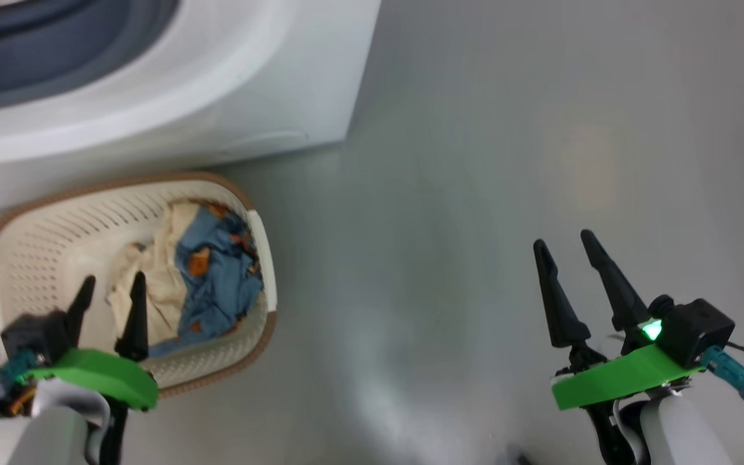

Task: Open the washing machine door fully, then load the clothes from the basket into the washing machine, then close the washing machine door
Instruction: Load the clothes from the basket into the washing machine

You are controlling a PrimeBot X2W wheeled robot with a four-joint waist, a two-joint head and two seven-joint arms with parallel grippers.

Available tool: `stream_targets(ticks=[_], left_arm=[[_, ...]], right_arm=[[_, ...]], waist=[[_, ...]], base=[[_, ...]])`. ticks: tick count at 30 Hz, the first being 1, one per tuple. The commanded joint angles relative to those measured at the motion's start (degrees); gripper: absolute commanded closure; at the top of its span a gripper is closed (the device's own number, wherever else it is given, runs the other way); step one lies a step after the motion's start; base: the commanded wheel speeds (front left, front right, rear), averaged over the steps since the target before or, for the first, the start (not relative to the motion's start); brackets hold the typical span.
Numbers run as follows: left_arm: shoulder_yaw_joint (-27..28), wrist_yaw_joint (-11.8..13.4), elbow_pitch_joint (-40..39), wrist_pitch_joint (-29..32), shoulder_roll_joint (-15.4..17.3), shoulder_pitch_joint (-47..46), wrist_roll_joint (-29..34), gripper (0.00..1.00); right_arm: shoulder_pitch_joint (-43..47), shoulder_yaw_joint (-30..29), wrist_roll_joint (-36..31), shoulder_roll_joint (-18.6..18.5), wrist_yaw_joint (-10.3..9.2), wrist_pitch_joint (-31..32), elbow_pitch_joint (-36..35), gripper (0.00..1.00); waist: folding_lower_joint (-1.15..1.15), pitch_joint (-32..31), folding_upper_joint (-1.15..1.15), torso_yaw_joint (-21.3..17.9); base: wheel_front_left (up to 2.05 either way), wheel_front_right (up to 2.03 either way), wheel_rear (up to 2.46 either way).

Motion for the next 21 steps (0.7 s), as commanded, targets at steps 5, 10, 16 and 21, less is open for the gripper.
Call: stream_targets(ticks=[5, 10, 16, 21], left_arm=[[-1.8, -0.2, 3.3, -0.5, 3.7, -4.4, -3.0, 0.0], [-6.3, -0.2, 7.9, 0.5, 7.0, -9.3, -6.5, 0.0], [-10.0, -0.2, 12.0, 4.1, 10.2, -15.5, -10.2, 0.0], [-11.8, -0.2, 15.4, 7.4, 12.4, -19.4, -11.7, 0.0]], right_arm=[[-0.8, 1.1, 1.9, -0.1, 0.17, -0.7, -2.7, 0.0], [-1.4, 1.9, 2.5, -0.1, 0.17, -0.7, -3.3, 0.0], [-2.7, 2.5, 3.3, -0.1, 0.17, -0.7, -4.0, 0.0], [-3.4, 3.2, 4.4, -0.1, 0.17, -0.7, -4.1, 0.0]], waist=[[0.0, 9.3, 0.0, -2.9], [0.0, 12.8, 0.0, -3.2], [0.0, 16.8, 0.0, -3.8], [0.0, 19.3, 0.0, -5.3]], base=[[0.0, 0.0, 0.0], [0.0, 0.0, 0.0], [0.0, 0.0, 0.0], [0.0, 0.0, 0.0]])
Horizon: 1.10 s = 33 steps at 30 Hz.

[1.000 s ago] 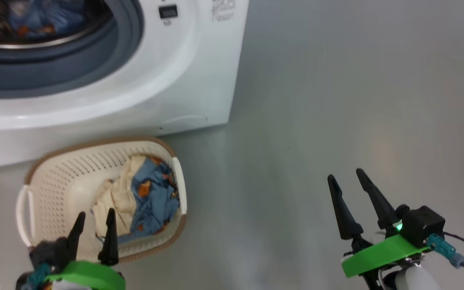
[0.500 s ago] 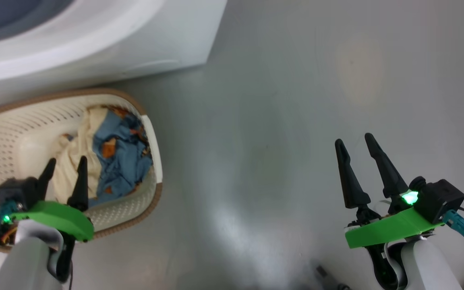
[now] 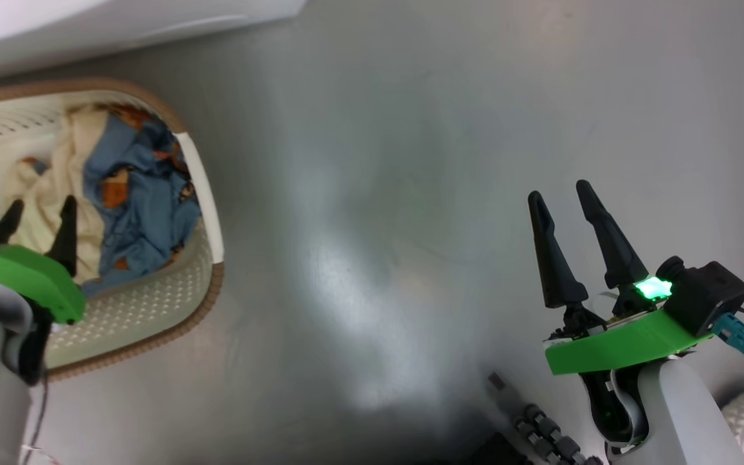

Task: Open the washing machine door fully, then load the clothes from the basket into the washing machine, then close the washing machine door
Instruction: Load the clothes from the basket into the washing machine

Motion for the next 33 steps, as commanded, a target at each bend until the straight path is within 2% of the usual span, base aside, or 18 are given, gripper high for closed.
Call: stream_targets(ticks=[1, 4, 8, 15, 22, 25, 26, 27, 28, 33], left_arm=[[0.7, -0.2, 1.4, 1.5, 3.1, -0.6, -0.6, 0.0], [0.1, -0.2, 3.6, 3.7, 3.9, -2.7, -0.8, 0.0], [0.2, -0.2, 5.1, 5.9, 3.4, -5.7, -2.9, 0.0], [-3.4, -0.2, 5.0, 9.7, 4.1, -9.5, -4.4, 0.0], [-9.1, 0.4, 8.1, 14.4, 6.6, -13.5, 0.6, 0.0], [-11.1, 1.1, 9.4, 16.3, 6.4, -14.5, 2.4, 0.0], [-11.4, 1.2, 9.8, 16.6, 6.3, -14.7, 2.6, 0.4], [-11.7, 1.4, 10.1, 16.7, 6.1, -14.8, 2.8, 0.74], [-11.8, 1.4, 10.3, 16.5, 5.8, -14.8, 2.8, 1.0], [-11.5, 1.5, 11.3, 13.4, 4.0, -13.7, 1.9, 1.0]], right_arm=[[1.1, 1.5, 0.5, -0.1, 0.17, -0.7, -1.2, 0.0], [1.2, 1.8, 0.9, -0.1, 0.17, -0.7, -1.2, 0.0], [1.1, 1.9, 1.0, -0.1, 0.17, -0.7, -1.6, 0.0], [0.9, 2.3, 1.3, -0.1, 0.17, -0.7, -1.9, 0.0], [0.6, 2.6, 1.5, -0.1, 0.17, -0.7, -2.1, 0.0], [0.5, 2.4, 1.4, -0.1, 0.17, -0.7, -2.1, 0.0], [0.5, 2.3, 1.4, -0.1, 0.17, -0.7, -2.1, 0.0], [0.5, 2.1, 1.3, -0.1, 0.17, -0.7, -2.1, 0.0], [0.5, 1.9, 1.2, -0.1, 0.17, -0.7, -2.1, 0.0], [0.0, 1.0, 0.5, -0.1, 0.17, -0.7, -2.2, 0.0]], waist=[[0.0, 2.9, 0.0, -2.0], [0.0, 4.0, 0.0, -2.6], [0.0, 5.3, 0.0, -2.8], [0.0, 6.6, 0.0, -3.3], [0.0, 7.9, 0.0, -4.2], [0.0, 8.1, 0.0, -4.3], [0.0, 8.0, 0.0, -4.3], [0.0, 8.0, 0.0, -4.3], [0.0, 7.9, 0.0, -4.2], [0.0, 6.1, 0.0, -3.0]], base=[[0.0, 0.0, 0.0], [0.0, 0.0, 0.0], [0.0, 0.0, 0.0], [0.0, 0.0, 0.0], [0.0, 0.0, 0.0], [0.0, 0.0, 0.0], [0.0, 0.0, 0.0], [0.0, 0.0, 0.0], [0.0, 0.0, 0.0], [0.0, 0.0, 0.0]])
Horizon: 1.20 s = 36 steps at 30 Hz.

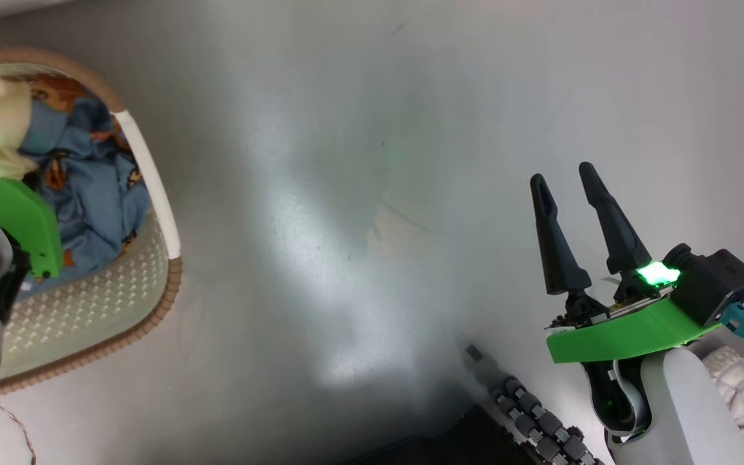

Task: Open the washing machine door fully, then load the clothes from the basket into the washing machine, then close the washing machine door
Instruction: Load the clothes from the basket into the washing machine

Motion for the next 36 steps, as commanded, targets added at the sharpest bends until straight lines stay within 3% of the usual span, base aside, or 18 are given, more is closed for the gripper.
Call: stream_targets(ticks=[1, 14, 22, 27, 36], left_arm=[[1.3, 0.3, 0.1, -1.6, 1.7, 2.0, -0.4, 1.0], [2.8, -0.9, 1.2, -17.2, -2.8, 10.1, -4.8, 1.0], [5.0, -1.2, -1.2, -21.0, -5.9, 15.3, -7.9, 1.0], [9.5, -0.6, -9.3, -21.2, -6.4, 20.4, -7.4, 1.0], [19.8, 1.1, -27.6, -21.2, -9.6, 33.7, 0.1, 1.0]], right_arm=[[1.5, 0.8, -0.2, -0.2, 0.16, -0.7, -1.1, 0.0], [1.3, -0.8, -3.1, -0.2, 0.16, -0.7, -0.3, 0.0], [2.4, -0.8, -4.8, -0.2, 0.16, -0.7, 0.8, 0.0], [3.7, -1.3, -5.3, -0.2, 0.16, -0.7, 1.6, 0.0], [7.2, -1.4, -6.3, -0.2, 0.16, -0.7, 3.3, 0.0]], waist=[[0.0, -1.5, 0.0, 0.9], [0.0, -12.3, 0.0, 5.8], [0.0, -19.5, 0.0, 9.3], [0.0, -24.5, 0.0, 12.0], [0.0, -33.3, 0.0, 15.0]], base=[[0.0, 0.0, 0.0], [0.0, 0.0, 0.0], [0.0, 0.0, 0.0], [0.0, 0.0, 0.0], [0.0, 0.0, 0.0]])
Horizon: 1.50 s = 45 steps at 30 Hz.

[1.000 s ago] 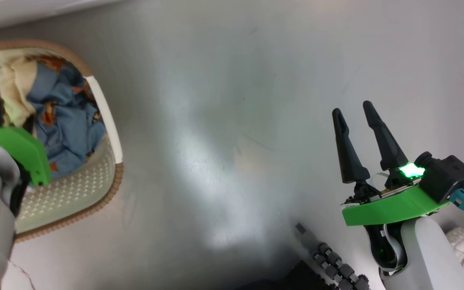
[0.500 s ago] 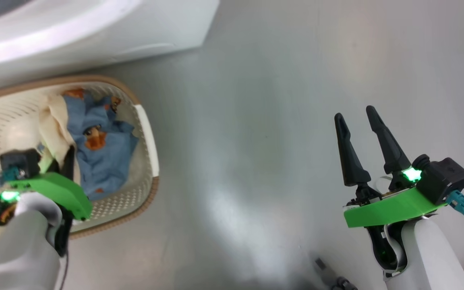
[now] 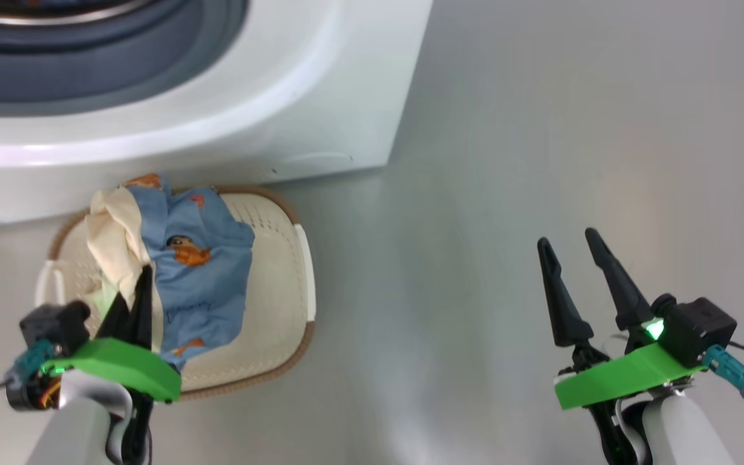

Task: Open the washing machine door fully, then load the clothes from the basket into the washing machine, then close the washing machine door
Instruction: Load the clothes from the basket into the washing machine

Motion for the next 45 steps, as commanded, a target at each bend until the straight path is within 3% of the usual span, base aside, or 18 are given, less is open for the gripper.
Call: stream_targets(ticks=[1, 8, 20, 29, 45], left_arm=[[3.5, 0.3, -3.6, -0.7, 0.9, 3.0, 1.5, 1.0], [9.9, 0.0, -14.4, -0.7, -2.2, 10.6, 7.0, 1.0], [15.4, -0.6, -28.1, -0.7, -6.8, 21.0, 16.6, 1.0], [17.1, -0.8, -32.1, -0.7, -8.3, 28.0, 19.3, 1.0], [18.3, -0.3, -35.2, -0.7, -8.9, 31.9, 19.8, 1.0]], right_arm=[[1.8, 1.4, -0.9, 0.0, 0.17, -0.7, -0.8, 0.0], [4.1, 1.1, -1.0, 0.0, 0.17, -0.7, 0.2, 0.0], [9.3, -0.3, -2.5, -0.1, 0.17, -0.7, 1.3, 0.0], [14.0, -0.1, -3.5, -0.3, 0.17, -0.4, 1.2, 0.0], [15.7, -0.6, -3.7, -0.1, 0.17, -0.3, -0.5, 0.0]], waist=[[0.0, -6.3, 0.0, 3.3], [0.0, -12.4, 0.0, 4.6], [0.0, -22.5, 0.0, 7.1], [0.0, -28.4, 0.0, 7.2], [0.0, -28.7, 0.0, 6.1]], base=[[0.0, 0.0, 0.0], [0.0, 0.0, 0.0], [0.0, 0.0, 0.0], [0.0, 0.0, 0.0], [0.0, 0.0, 0.0]])
